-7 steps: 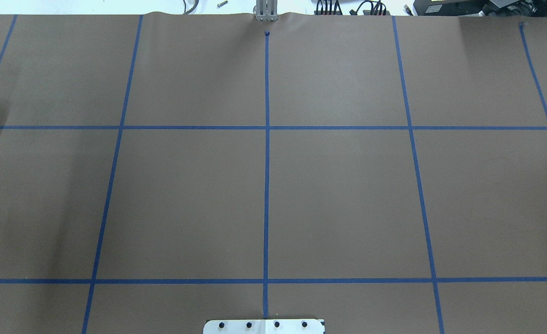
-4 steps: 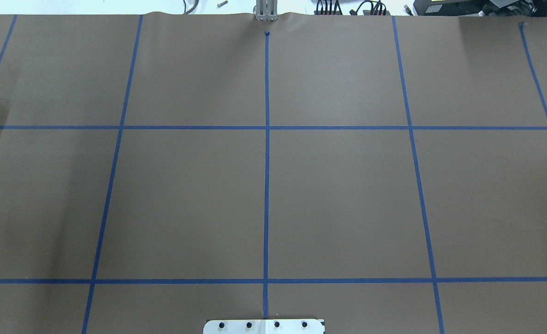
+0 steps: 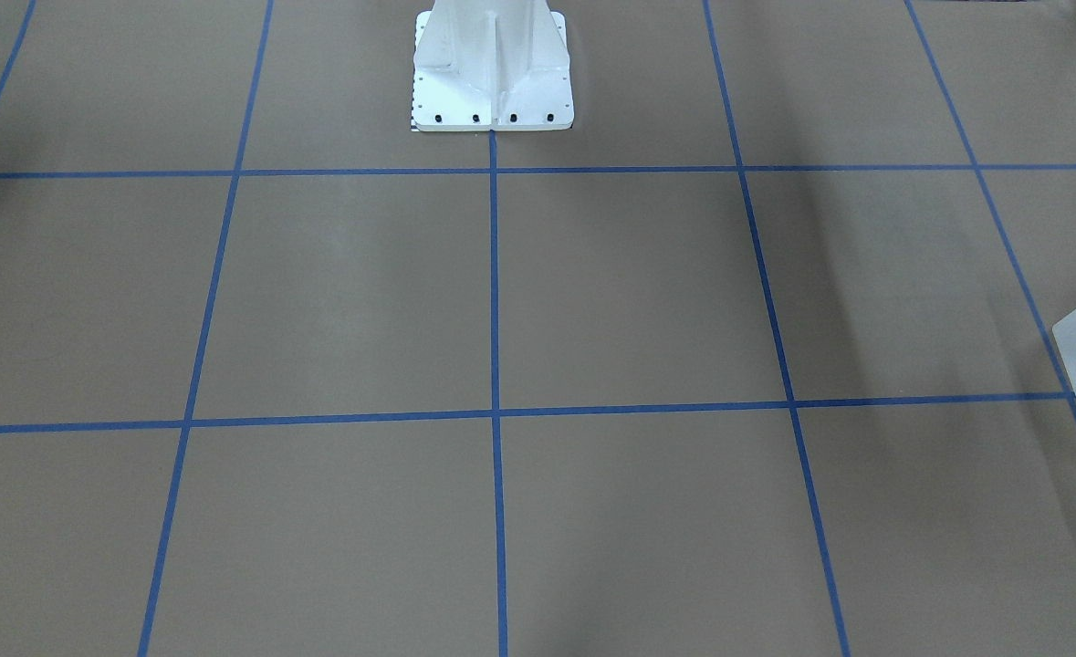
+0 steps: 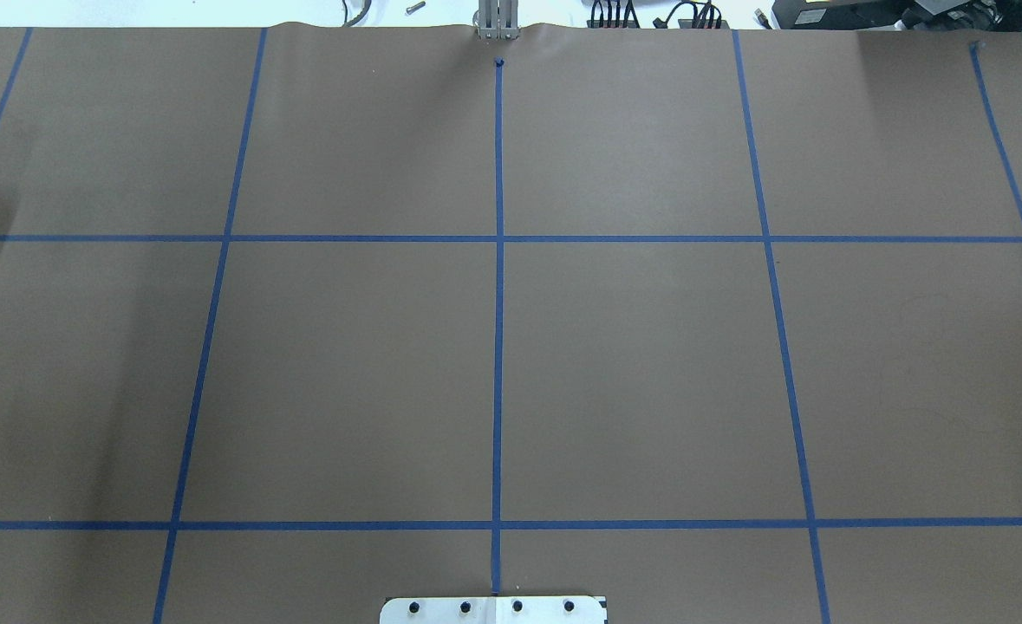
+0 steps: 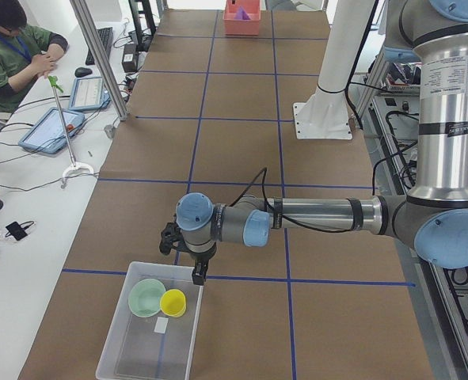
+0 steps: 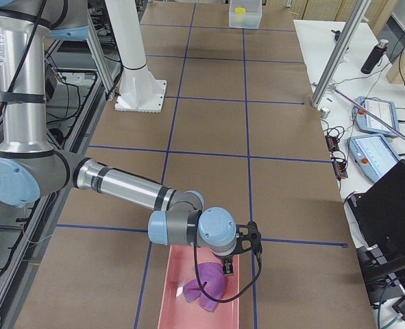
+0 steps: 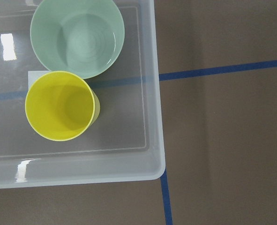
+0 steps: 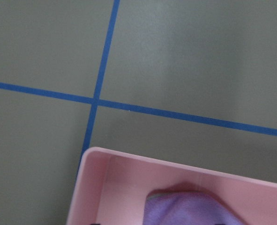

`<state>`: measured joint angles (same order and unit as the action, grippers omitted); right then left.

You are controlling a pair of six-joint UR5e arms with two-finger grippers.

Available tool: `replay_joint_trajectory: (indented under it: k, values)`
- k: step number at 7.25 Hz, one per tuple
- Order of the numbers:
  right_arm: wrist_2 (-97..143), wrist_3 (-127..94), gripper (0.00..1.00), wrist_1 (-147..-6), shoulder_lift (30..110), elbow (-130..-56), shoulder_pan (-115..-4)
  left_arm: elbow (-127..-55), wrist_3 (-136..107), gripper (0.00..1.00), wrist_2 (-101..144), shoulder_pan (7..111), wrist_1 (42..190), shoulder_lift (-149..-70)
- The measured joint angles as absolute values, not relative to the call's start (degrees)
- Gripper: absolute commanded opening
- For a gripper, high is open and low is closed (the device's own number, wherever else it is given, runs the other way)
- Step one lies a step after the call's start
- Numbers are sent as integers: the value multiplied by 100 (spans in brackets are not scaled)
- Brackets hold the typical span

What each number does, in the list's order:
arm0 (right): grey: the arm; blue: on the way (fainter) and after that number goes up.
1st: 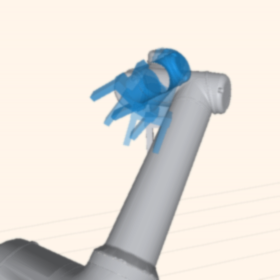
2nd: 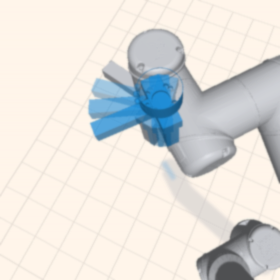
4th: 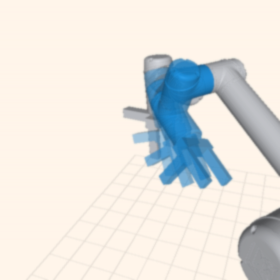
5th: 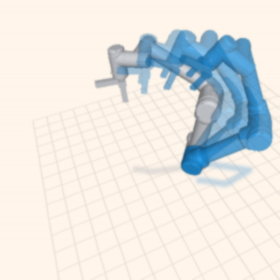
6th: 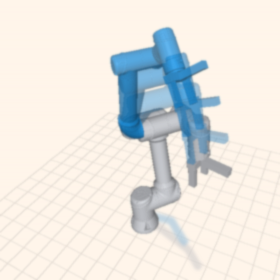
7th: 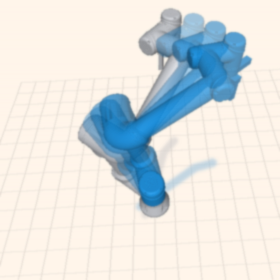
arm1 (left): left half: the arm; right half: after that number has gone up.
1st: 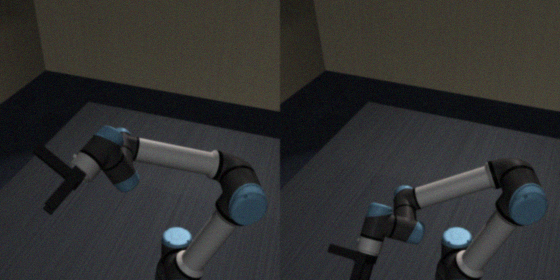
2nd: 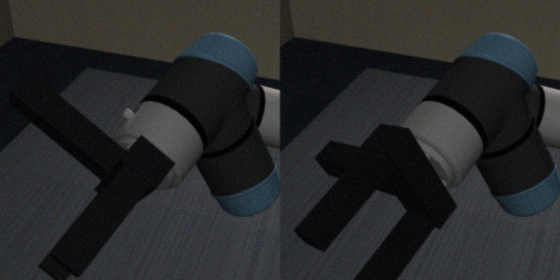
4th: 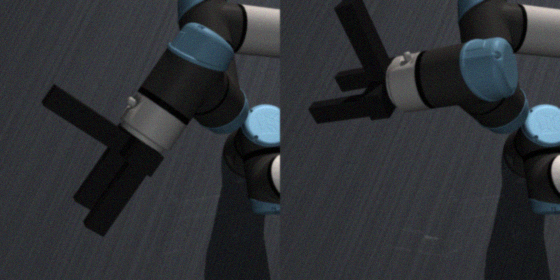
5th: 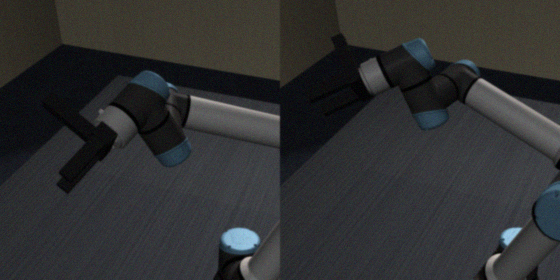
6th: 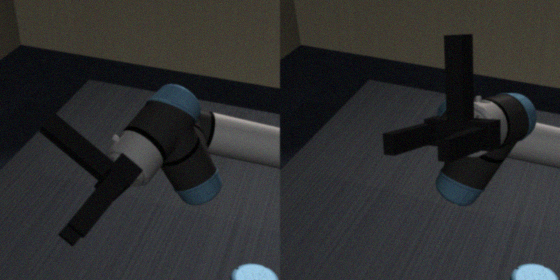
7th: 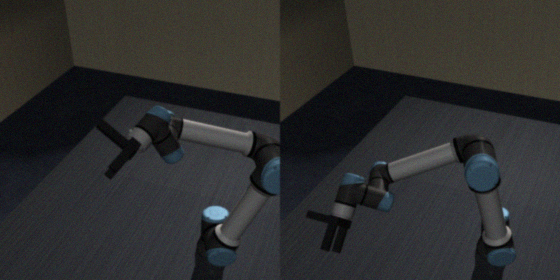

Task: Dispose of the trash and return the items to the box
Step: 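Release the purple cloth into the pink bin with the right gripper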

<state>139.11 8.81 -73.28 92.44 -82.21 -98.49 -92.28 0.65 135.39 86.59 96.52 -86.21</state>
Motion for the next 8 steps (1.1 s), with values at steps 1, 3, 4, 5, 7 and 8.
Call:
replay_joint_trajectory:
  k: [1, 3, 4, 5, 7, 8]
  values:
    - [13916, 295, 100, -7351, 9256, -8579, -9722, -9228, 58, 99, 13589, 8670, 9601, -8602]
    - [13751, -510, 100, -7431, 9269, -9115, -9353, -9302, 56, 99, 13755, 8805, 9289, -8550]
    - [13597, -675, 100, -7661, 9271, -9401, -9195, -9465, 68, 99, 13768, 8923, 9175, -8458]
    - [13393, -737, 100, -8077, 9284, -9772, -9045, -9657, 82, 99, 13762, 8985, 9129, -8355]
    - [12860, -660, 100, -8516, 9457, -10156, -8762, -9905, 100, 99, 13752, 9014, 9116, -8252]
    - [12707, -494, 100, -8554, 9601, -10196, -8681, -9948, 103, 99, 13744, 9019, 9114, -8228]
